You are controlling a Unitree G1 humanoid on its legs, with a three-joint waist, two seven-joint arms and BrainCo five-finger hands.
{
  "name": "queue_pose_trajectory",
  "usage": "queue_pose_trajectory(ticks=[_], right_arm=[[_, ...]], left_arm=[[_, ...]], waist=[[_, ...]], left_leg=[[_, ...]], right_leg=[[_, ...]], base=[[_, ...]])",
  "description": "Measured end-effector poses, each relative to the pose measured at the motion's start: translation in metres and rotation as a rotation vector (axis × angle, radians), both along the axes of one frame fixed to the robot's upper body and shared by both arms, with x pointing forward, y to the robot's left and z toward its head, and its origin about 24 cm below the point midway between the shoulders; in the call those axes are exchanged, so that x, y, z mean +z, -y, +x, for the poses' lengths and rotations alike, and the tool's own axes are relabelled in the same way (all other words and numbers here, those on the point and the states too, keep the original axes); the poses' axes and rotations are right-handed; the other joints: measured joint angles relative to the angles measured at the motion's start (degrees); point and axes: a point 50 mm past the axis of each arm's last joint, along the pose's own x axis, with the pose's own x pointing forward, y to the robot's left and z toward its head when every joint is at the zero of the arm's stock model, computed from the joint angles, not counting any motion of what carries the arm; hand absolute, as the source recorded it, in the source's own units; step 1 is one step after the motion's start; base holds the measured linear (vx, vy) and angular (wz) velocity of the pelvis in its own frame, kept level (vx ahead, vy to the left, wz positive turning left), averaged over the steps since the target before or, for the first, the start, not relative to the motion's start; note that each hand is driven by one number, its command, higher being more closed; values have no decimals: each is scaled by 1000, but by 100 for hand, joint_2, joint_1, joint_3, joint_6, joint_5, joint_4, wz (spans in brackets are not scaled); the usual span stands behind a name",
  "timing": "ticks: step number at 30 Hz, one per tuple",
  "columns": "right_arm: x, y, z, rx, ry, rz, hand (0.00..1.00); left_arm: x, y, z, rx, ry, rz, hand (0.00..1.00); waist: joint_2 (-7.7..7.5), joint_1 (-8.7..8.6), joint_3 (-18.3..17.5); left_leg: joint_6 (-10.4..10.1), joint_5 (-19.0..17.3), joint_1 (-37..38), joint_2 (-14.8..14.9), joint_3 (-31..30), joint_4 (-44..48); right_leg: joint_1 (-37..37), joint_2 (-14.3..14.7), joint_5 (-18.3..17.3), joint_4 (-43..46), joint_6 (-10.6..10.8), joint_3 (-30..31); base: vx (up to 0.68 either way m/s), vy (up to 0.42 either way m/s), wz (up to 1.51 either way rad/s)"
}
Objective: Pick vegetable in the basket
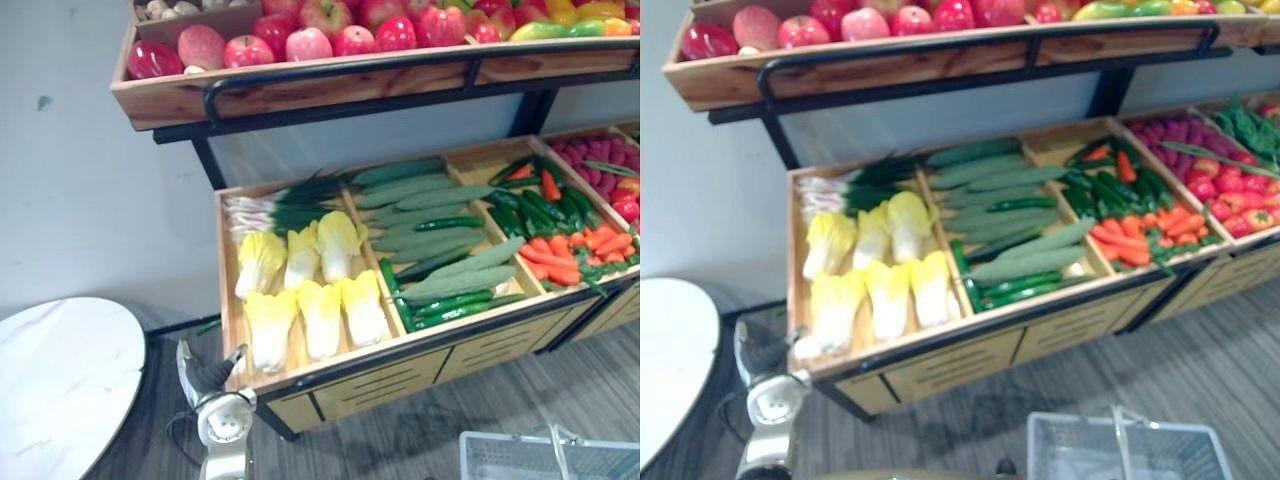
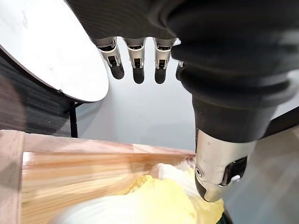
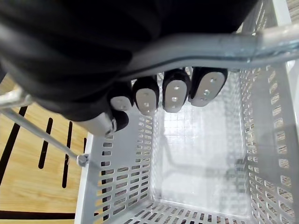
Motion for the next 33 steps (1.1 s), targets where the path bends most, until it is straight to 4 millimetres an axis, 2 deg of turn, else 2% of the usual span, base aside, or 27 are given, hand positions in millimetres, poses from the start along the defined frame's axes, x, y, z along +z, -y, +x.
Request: queue_pose_trajectory(ticks=[3,6,8,11,17,23,26,33], right_arm=[[0,2,9,32,-5,0,100],[-1,0,17,52,13,2,100],[0,0,25,75,22,2,100],[2,0,32,98,41,-12,100],[5,9,30,108,24,-38,100],[4,9,32,110,24,-37,100],[5,9,32,109,25,-38,100],[4,9,29,98,15,-47,100]], left_arm=[[-11,-4,5,-4,-69,-9,0],[-10,-7,10,-5,-69,-2,0],[-9,-11,12,-3,-76,11,0],[-4,-12,18,-14,-60,36,0],[1,-4,29,-54,-36,52,0],[10,4,36,-93,13,69,0],[13,6,38,-107,27,82,0],[17,8,40,-117,48,86,0]], waist=[[-17,-17,18],[-10,-49,56],[-21,-137,128],[-36,-152,233],[57,-175,300],[56,-210,306],[54,-298,307],[55,-315,309]], left_leg=[[2,-13,-7,-11,-14,-3],[10,-44,-26,-26,-62,-8],[14,-57,-32,-46,-66,-8],[17,-61,-76,-94,-87,-8],[17,-61,-111,-128,-187,-7],[34,-135,-104,-137,-216,-4],[29,-167,-96,-170,-224,3],[27,-188,-85,-170,-212,7]], right_leg=[[-83,17,11,1,13,108],[-166,27,24,2,27,209],[-201,18,62,1,29,258],[-324,-1,104,2,38,384],[-373,-27,122,2,47,409],[-379,-32,126,1,53,429],[-377,-62,137,1,72,444],[-380,-58,142,2,79,477]], base=[[17,-15,-20],[10,-18,-18],[-8,-9,-15],[-31,-17,-19],[-34,-25,-3],[-52,-26,-1],[-47,-15,-2],[-11,-10,-2]])
